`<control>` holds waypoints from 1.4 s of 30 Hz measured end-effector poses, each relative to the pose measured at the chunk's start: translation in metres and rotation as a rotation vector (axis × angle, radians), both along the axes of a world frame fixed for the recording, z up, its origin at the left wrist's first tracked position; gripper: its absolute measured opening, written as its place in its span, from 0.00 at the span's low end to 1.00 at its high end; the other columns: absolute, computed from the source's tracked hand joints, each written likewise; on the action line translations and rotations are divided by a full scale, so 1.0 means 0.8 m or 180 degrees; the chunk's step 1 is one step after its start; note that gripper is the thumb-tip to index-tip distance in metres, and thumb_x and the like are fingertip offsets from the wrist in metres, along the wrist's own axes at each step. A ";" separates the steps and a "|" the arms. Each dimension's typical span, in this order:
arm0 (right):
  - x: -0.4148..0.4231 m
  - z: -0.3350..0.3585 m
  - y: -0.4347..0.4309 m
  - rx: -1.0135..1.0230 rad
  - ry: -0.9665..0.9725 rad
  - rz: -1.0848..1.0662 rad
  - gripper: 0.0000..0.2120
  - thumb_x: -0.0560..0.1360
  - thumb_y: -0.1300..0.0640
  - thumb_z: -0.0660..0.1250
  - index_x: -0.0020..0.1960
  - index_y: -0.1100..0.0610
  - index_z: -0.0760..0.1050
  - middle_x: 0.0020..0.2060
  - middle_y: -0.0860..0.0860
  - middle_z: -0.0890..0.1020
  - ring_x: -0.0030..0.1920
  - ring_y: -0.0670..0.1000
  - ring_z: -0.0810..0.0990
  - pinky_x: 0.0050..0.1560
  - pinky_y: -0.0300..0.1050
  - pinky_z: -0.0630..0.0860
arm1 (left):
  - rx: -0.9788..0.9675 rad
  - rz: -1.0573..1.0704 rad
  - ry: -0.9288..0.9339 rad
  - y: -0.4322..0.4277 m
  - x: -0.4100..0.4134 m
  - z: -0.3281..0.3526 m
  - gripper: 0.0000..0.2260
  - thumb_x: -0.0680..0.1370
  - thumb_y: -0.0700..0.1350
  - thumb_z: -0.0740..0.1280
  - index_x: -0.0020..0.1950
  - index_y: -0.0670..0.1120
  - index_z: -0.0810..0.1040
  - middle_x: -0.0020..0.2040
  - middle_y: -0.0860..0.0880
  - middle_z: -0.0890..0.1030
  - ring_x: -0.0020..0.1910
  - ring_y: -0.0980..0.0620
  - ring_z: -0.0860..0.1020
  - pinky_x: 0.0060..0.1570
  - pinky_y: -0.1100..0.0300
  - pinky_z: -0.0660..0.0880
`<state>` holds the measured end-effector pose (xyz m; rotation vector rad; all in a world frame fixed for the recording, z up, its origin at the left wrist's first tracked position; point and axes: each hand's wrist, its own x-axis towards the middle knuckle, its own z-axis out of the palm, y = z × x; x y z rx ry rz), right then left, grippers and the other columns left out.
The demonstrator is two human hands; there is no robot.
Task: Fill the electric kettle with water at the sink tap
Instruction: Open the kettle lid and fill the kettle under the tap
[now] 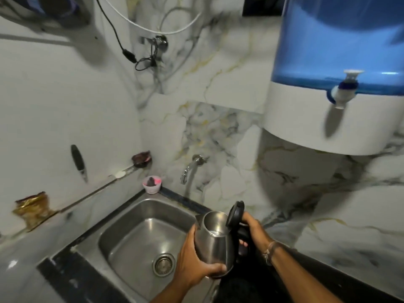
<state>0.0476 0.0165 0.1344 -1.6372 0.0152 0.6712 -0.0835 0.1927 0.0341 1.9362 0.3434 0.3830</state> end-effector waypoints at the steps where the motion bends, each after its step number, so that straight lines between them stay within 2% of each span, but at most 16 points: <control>1: 0.003 -0.004 0.013 -0.0012 -0.0034 -0.0021 0.39 0.65 0.32 0.71 0.53 0.69 0.86 0.41 0.65 0.82 0.41 0.64 0.77 0.36 0.52 0.71 | 0.0010 -0.0053 -0.0012 0.015 0.000 -0.001 0.67 0.51 0.63 0.91 0.83 0.69 0.56 0.75 0.66 0.73 0.72 0.65 0.74 0.67 0.60 0.77; 3: 0.007 -0.007 0.043 -0.0064 -0.0094 -0.0096 0.40 0.64 0.32 0.71 0.51 0.70 0.86 0.38 0.63 0.82 0.39 0.61 0.77 0.35 0.49 0.69 | 0.0118 -0.0109 -0.0008 0.054 0.006 -0.007 0.61 0.55 0.69 0.88 0.82 0.68 0.60 0.74 0.69 0.72 0.71 0.70 0.72 0.66 0.65 0.74; 6: 0.024 -0.016 0.090 -0.0143 -0.0177 -0.0211 0.31 0.69 0.35 0.70 0.47 0.64 0.88 0.32 0.56 0.83 0.34 0.56 0.79 0.38 0.47 0.71 | 0.0071 0.0020 0.0004 0.122 0.030 -0.020 0.37 0.69 0.77 0.74 0.74 0.68 0.70 0.71 0.68 0.77 0.70 0.69 0.76 0.70 0.58 0.75; 8: 0.038 -0.023 0.117 -0.0184 -0.0137 -0.0276 0.29 0.65 0.34 0.69 0.45 0.60 0.88 0.30 0.55 0.82 0.29 0.52 0.78 0.34 0.45 0.71 | -0.0103 0.0361 -0.0025 0.162 0.057 -0.013 0.24 0.73 0.75 0.68 0.66 0.67 0.78 0.62 0.68 0.84 0.66 0.62 0.82 0.66 0.58 0.78; 10: 0.057 -0.038 0.150 -0.0229 -0.0125 -0.0369 0.32 0.60 0.33 0.69 0.43 0.62 0.87 0.33 0.60 0.84 0.29 0.53 0.79 0.31 0.44 0.72 | -0.0153 0.0605 0.0059 0.210 0.101 0.001 0.17 0.77 0.71 0.69 0.58 0.62 0.83 0.53 0.62 0.87 0.57 0.58 0.86 0.59 0.56 0.81; 12: 0.075 -0.055 0.179 -0.0321 -0.0162 -0.0455 0.37 0.60 0.31 0.69 0.45 0.65 0.89 0.41 0.67 0.89 0.37 0.59 0.84 0.41 0.51 0.77 | -0.0046 0.0598 0.0212 0.249 0.151 0.022 0.13 0.80 0.66 0.73 0.51 0.58 0.85 0.48 0.57 0.88 0.48 0.59 0.85 0.51 0.54 0.83; 14: 0.090 -0.071 0.206 -0.0449 -0.0191 -0.0563 0.34 0.63 0.33 0.69 0.47 0.63 0.90 0.43 0.64 0.91 0.43 0.61 0.85 0.48 0.55 0.77 | 0.0206 0.0443 0.0379 0.279 0.202 0.044 0.16 0.80 0.66 0.73 0.45 0.55 0.82 0.43 0.55 0.87 0.43 0.55 0.84 0.43 0.56 0.78; 16: 0.097 -0.082 0.225 -0.0517 -0.0163 -0.0613 0.28 0.66 0.34 0.69 0.44 0.58 0.91 0.43 0.60 0.91 0.45 0.60 0.87 0.52 0.55 0.79 | 0.0620 0.0319 0.0547 0.293 0.243 0.062 0.22 0.80 0.69 0.71 0.41 0.52 0.78 0.40 0.53 0.84 0.40 0.51 0.82 0.40 0.55 0.72; 20: 0.111 -0.099 0.257 -0.0532 -0.0196 -0.0778 0.24 0.78 0.42 0.69 0.50 0.63 0.90 0.49 0.66 0.90 0.45 0.58 0.86 0.48 0.53 0.78 | 0.1732 -0.0022 0.0966 0.302 0.306 0.078 0.29 0.77 0.77 0.67 0.42 0.50 0.77 0.41 0.48 0.84 0.41 0.46 0.82 0.44 0.52 0.77; 23: 0.118 -0.104 0.271 -0.0559 -0.0234 -0.0737 0.27 0.80 0.42 0.66 0.54 0.66 0.88 0.42 0.61 0.90 0.39 0.55 0.83 0.42 0.48 0.75 | 0.2168 -0.0153 0.1191 0.308 0.329 0.076 0.28 0.77 0.75 0.67 0.48 0.48 0.81 0.44 0.47 0.83 0.45 0.44 0.82 0.47 0.51 0.79; 26: 0.124 -0.106 0.281 -0.0598 -0.0218 -0.0696 0.37 0.70 0.33 0.65 0.53 0.66 0.87 0.37 0.59 0.87 0.38 0.54 0.80 0.39 0.47 0.73 | 0.2473 -0.0429 0.1115 0.315 0.338 0.072 0.25 0.80 0.69 0.66 0.50 0.47 0.83 0.46 0.46 0.85 0.46 0.43 0.82 0.49 0.50 0.79; 30: 0.133 -0.107 0.297 -0.0633 -0.0215 -0.0684 0.38 0.67 0.30 0.65 0.51 0.64 0.88 0.47 0.66 0.89 0.42 0.57 0.83 0.45 0.52 0.75 | 0.2414 -0.1076 0.1115 0.335 0.353 0.069 0.21 0.81 0.63 0.64 0.46 0.46 0.81 0.41 0.47 0.83 0.41 0.44 0.82 0.45 0.50 0.79; 33: 0.140 -0.106 0.307 -0.0647 -0.0218 -0.0691 0.33 0.69 0.32 0.65 0.46 0.63 0.88 0.39 0.61 0.89 0.41 0.57 0.82 0.44 0.49 0.75 | 0.2111 -0.1804 0.1263 0.355 0.364 0.064 0.20 0.81 0.66 0.61 0.51 0.50 0.78 0.44 0.47 0.84 0.44 0.43 0.83 0.52 0.44 0.82; 35: 0.143 -0.106 0.313 -0.0660 -0.0243 -0.0647 0.34 0.70 0.33 0.64 0.49 0.64 0.88 0.39 0.57 0.89 0.41 0.55 0.82 0.43 0.48 0.75 | 0.2023 -0.2147 0.1302 0.366 0.370 0.061 0.20 0.82 0.68 0.60 0.55 0.52 0.77 0.48 0.48 0.84 0.46 0.45 0.83 0.56 0.40 0.81; 39: 0.146 -0.106 0.319 -0.0632 -0.0266 -0.0599 0.37 0.71 0.32 0.63 0.51 0.66 0.86 0.34 0.55 0.84 0.35 0.53 0.78 0.38 0.47 0.73 | 0.2143 -0.2428 0.1295 0.375 0.377 0.065 0.20 0.84 0.69 0.59 0.60 0.54 0.74 0.52 0.48 0.84 0.50 0.45 0.83 0.59 0.42 0.80; 42: 0.147 -0.109 0.321 -0.0611 -0.0305 -0.0621 0.37 0.73 0.34 0.63 0.53 0.69 0.86 0.33 0.53 0.85 0.34 0.51 0.79 0.38 0.45 0.74 | 0.2169 -0.2514 0.1364 0.376 0.380 0.065 0.19 0.85 0.69 0.59 0.60 0.55 0.74 0.51 0.49 0.84 0.50 0.46 0.83 0.60 0.43 0.79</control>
